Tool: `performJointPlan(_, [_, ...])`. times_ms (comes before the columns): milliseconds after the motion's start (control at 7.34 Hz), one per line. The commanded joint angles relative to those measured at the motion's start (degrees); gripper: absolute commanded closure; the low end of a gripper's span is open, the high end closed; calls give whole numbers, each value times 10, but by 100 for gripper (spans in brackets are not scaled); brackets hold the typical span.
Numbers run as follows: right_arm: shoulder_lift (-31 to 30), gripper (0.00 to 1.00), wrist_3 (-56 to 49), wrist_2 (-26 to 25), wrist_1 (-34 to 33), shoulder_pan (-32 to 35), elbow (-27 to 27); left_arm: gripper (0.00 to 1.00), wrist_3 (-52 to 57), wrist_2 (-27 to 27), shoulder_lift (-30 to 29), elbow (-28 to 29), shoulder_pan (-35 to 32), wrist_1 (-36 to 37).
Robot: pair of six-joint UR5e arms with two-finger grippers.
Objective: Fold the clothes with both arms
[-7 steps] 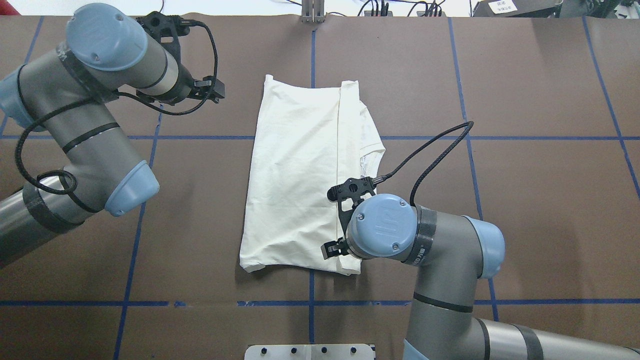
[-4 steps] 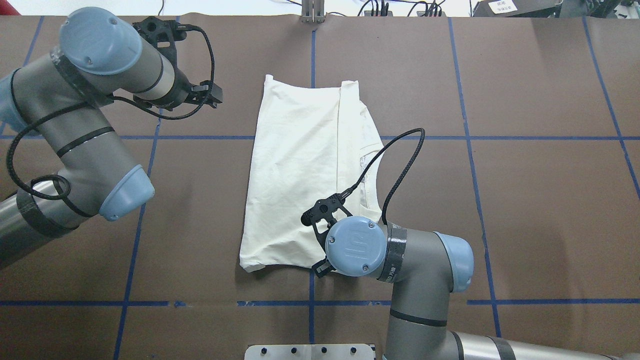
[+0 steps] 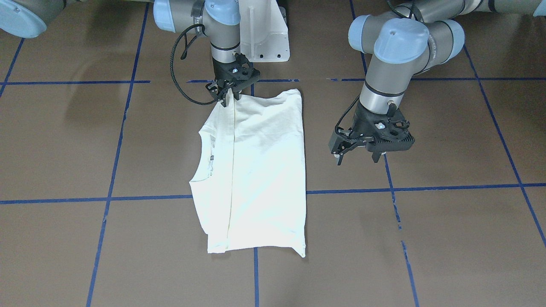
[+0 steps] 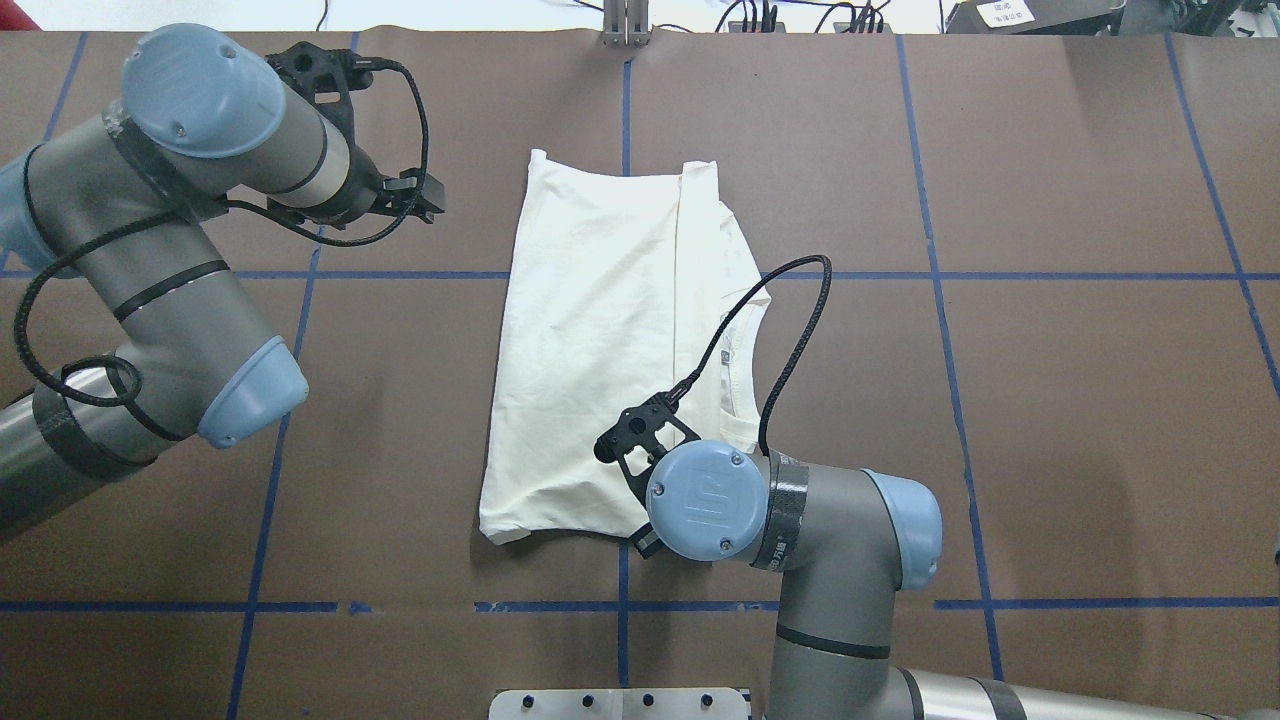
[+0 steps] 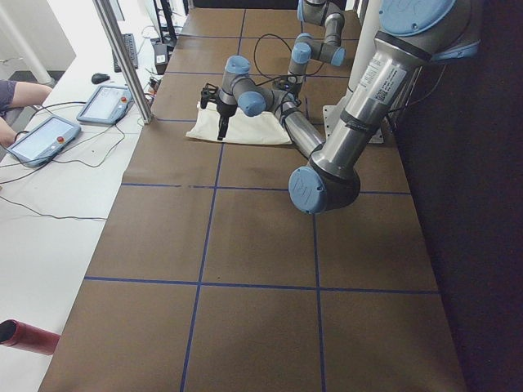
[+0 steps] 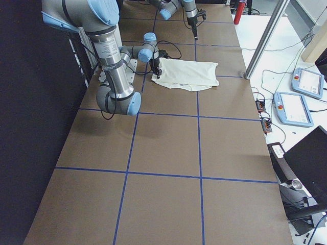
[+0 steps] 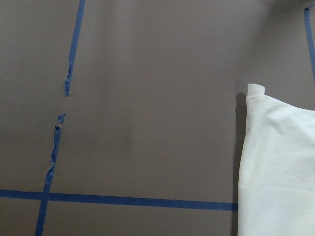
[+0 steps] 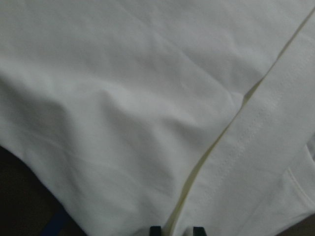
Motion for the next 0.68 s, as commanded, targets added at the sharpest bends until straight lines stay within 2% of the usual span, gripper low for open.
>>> performJointPlan(0, [0, 67, -3, -3, 1, -4, -1, 0, -2, 0, 0, 0, 0, 0])
performJointPlan(136, [0, 67, -3, -2, 1, -4, -1, 0, -2, 0, 0, 1, 0, 0])
performJointPlan(272, [0, 77, -3, -2, 1, -4, -1, 0, -2, 0, 0, 1, 1, 0])
performJointPlan(409, [0, 100, -3, -2, 2, -3, 0, 0, -2, -1, -1, 1, 2, 0])
performJointPlan(545, [-4, 100, -2, 1, 2, 12, 5, 0, -2, -1, -1, 1, 2, 0])
